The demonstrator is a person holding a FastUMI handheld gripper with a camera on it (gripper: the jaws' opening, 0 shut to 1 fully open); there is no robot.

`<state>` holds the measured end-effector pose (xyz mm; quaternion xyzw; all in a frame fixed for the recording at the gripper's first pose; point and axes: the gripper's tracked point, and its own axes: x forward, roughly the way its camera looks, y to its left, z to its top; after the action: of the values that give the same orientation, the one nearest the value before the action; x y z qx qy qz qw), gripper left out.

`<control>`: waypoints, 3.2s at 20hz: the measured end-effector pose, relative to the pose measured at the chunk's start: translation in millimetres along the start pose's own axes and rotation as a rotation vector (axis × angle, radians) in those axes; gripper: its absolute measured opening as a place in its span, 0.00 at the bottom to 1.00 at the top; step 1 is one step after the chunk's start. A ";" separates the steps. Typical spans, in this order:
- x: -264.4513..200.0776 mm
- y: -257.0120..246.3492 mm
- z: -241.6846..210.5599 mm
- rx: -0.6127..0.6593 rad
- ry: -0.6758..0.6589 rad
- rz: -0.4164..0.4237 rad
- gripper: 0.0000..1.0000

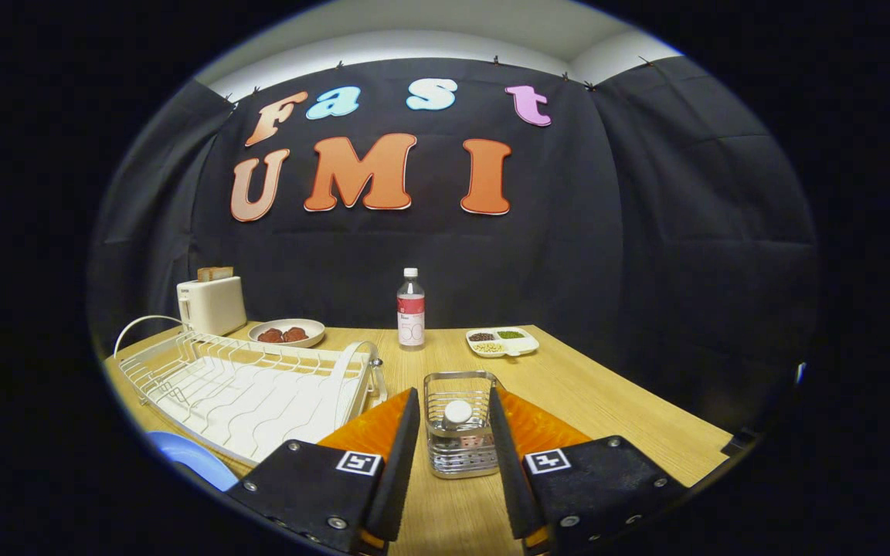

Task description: Take the plate from the dish rack, then take the spoon from the basket and place it into the plate.

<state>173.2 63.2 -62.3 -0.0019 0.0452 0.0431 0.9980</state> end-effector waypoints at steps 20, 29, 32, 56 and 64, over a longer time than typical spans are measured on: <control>-32.4 -11.8 62.8 -0.005 -0.080 0.008 0.03; -115.8 33.2 108.7 -0.015 -0.152 0.094 0.03; -142.7 70.7 99.3 -0.007 -0.127 0.173 0.03; -193.8 230.7 -35.6 -0.016 0.021 0.452 0.08; -196.1 217.3 -40.2 -0.041 0.072 0.421 0.46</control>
<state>-43.8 262.5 -84.5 -0.0145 0.0794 0.2514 0.9645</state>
